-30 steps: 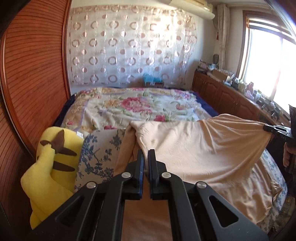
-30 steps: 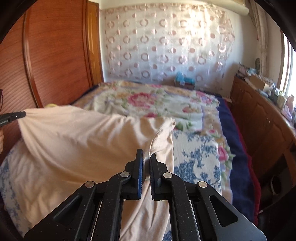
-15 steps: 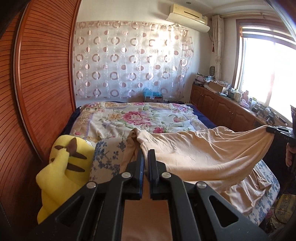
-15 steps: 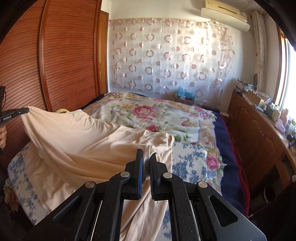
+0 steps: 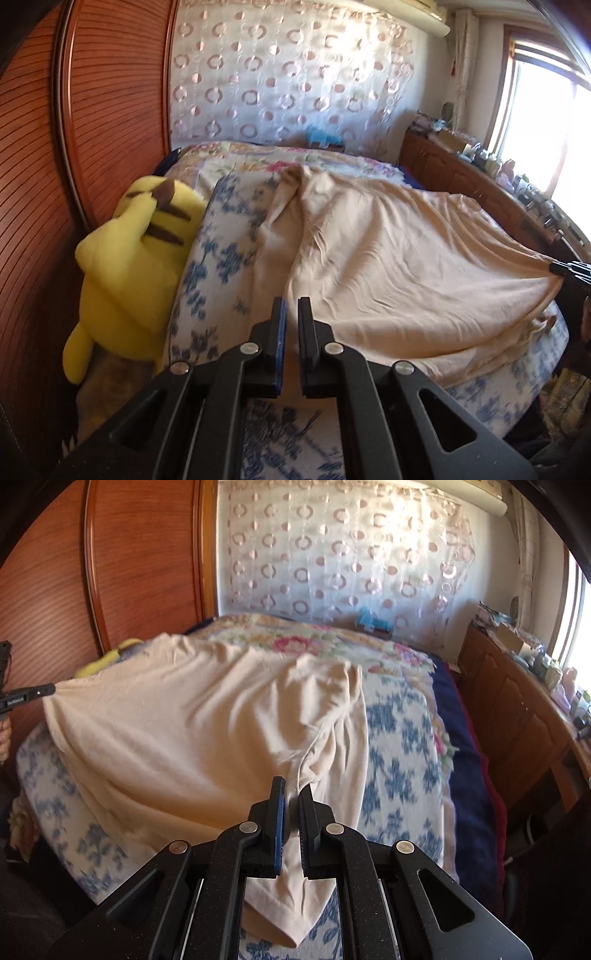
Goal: Fold small clothes
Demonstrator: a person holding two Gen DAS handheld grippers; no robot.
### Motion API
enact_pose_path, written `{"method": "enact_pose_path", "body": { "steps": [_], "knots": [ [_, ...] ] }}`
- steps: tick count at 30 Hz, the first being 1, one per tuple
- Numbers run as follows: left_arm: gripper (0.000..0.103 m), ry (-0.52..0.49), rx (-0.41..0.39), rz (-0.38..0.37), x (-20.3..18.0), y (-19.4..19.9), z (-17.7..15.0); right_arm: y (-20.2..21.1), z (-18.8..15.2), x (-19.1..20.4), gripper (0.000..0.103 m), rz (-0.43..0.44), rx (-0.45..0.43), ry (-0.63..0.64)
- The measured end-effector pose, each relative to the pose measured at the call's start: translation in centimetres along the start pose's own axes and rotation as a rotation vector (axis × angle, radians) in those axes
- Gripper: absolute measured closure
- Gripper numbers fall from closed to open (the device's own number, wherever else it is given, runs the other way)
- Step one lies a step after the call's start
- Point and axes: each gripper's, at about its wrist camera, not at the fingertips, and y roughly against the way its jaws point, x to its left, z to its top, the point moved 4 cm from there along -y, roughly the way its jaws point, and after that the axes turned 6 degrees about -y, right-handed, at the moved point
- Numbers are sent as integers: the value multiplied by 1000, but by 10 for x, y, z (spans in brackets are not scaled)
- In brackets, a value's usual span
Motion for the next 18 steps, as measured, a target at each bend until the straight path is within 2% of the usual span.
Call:
{"method": "enact_pose_path", "body": {
  "steps": [2,5,7,9,12,18],
  "knots": [
    [97,3,3,-6,0,0,-5,-6,-7,-2,95,-19,17,-13],
    [91,-2,23,-15,-1,-2,-6,-6,-9,-6,84,-35,8,-31],
    [89,-13,31,-24,-3,-2,-6,-4,-8,-8,61,-40,-6,-49],
    [85,-25,43,-13,-6,-3,-6,0,-7,-9,50,-32,-30,-69],
    [84,-40,59,6,-5,-8,-6,-4,-8,-3,40,8,-36,-88],
    [82,-59,125,51,1,-30,-14,-35,-24,17,39,59,20,-97]
  ]
}}
